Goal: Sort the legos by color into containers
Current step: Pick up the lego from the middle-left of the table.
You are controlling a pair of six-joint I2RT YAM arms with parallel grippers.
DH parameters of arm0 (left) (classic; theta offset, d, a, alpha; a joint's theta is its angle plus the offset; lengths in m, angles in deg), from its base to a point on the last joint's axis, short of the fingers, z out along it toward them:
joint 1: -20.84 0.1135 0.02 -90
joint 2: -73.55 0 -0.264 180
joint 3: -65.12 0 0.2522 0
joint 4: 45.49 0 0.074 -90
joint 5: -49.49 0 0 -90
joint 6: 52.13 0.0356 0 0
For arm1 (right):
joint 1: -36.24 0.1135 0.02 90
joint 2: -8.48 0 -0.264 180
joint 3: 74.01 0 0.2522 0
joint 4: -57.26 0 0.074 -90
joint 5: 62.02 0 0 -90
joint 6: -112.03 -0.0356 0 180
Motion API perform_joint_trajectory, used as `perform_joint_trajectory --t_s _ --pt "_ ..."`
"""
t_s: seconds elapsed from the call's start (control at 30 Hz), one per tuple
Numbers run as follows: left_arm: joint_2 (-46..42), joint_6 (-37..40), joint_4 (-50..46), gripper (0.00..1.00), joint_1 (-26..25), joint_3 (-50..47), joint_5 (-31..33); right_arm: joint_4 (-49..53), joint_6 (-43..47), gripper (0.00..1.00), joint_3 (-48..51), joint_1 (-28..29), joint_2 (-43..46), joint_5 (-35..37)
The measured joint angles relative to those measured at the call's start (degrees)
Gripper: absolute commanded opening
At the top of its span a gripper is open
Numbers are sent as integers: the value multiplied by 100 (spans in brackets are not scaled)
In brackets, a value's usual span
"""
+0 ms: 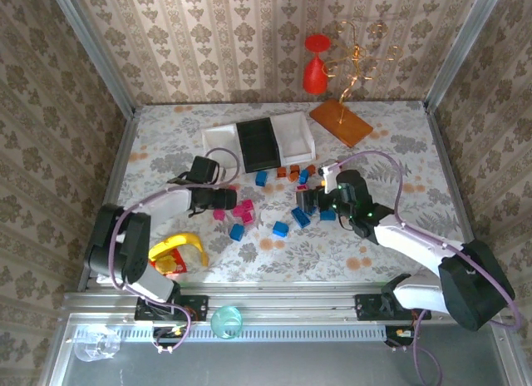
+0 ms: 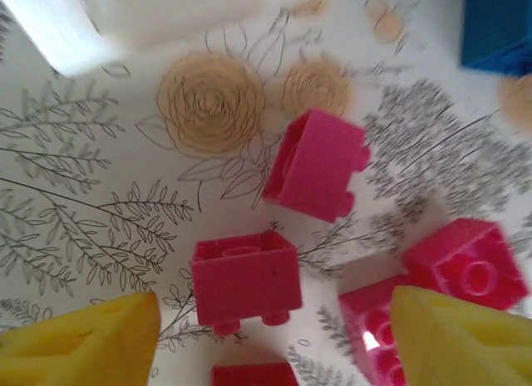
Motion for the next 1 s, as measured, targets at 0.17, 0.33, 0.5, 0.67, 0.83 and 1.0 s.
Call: perform_joint_trajectory --t_s 0.17,0.33,0.5,0.67,0.83,1.0 --pt "393 15 85 53 0 92 26 -22 267 93 -87 339 0 -186" --pt "448 7 321 47 0 92 118 -39 332 93 -212 413 -92 -216" --pt "518 11 494 38 0 87 282 -37 332 93 -232 466 -203 -214" --pt "291 7 632 32 0 -101 573 -4 328 93 -262 492 -208 -212" --pt "-881 -15 802 32 15 -562 922 -11 245 94 -400 507 -240 -212" --pt "-654 -13 1106 32 155 133 933 -286 -83 94 -636 540 -651 -221"
